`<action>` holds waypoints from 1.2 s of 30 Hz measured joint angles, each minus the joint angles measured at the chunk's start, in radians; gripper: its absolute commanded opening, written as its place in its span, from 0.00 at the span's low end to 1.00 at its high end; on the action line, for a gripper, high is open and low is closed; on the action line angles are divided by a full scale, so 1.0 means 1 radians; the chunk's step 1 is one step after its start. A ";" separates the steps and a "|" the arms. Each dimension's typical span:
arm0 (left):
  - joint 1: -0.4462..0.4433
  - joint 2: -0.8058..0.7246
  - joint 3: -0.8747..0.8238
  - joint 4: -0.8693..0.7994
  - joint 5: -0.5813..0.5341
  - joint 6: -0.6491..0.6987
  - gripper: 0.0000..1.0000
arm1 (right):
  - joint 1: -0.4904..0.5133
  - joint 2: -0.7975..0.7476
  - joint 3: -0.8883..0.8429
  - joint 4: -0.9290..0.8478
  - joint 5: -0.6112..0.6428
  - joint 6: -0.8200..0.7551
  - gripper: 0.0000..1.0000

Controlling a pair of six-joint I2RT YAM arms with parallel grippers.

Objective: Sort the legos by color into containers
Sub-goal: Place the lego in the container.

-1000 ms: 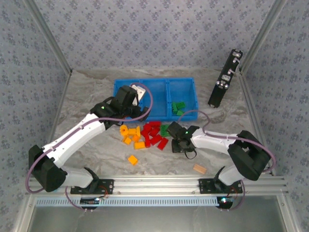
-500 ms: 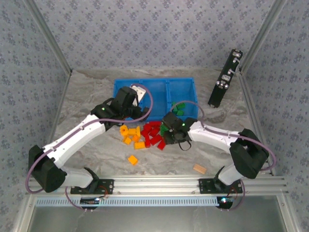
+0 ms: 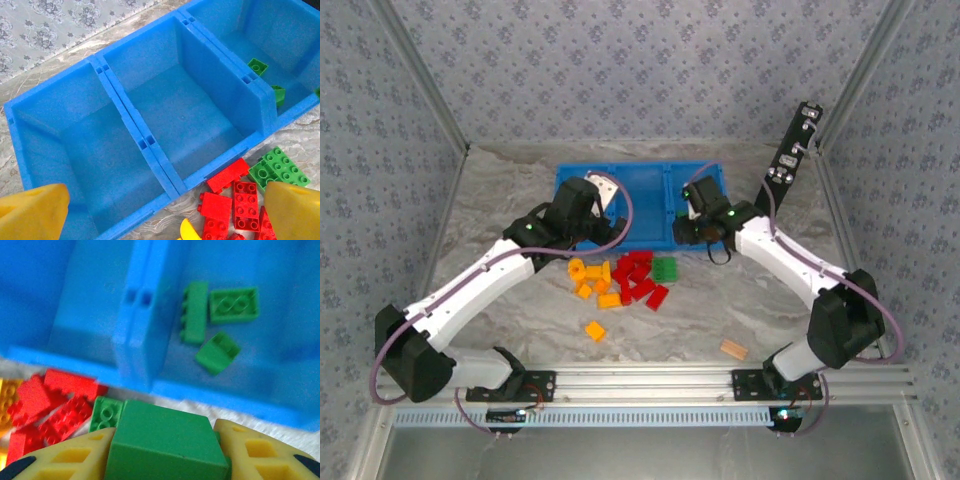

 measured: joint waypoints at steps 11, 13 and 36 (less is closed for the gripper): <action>0.000 0.000 -0.016 0.010 0.000 0.003 1.00 | -0.126 0.153 0.073 0.119 -0.044 -0.032 0.43; 0.000 0.000 -0.023 0.010 0.000 0.003 1.00 | -0.134 0.187 0.077 0.135 -0.060 -0.039 0.43; 0.000 -0.045 -0.085 0.028 0.000 -0.017 1.00 | -0.153 0.344 0.076 0.201 -0.080 -0.032 0.80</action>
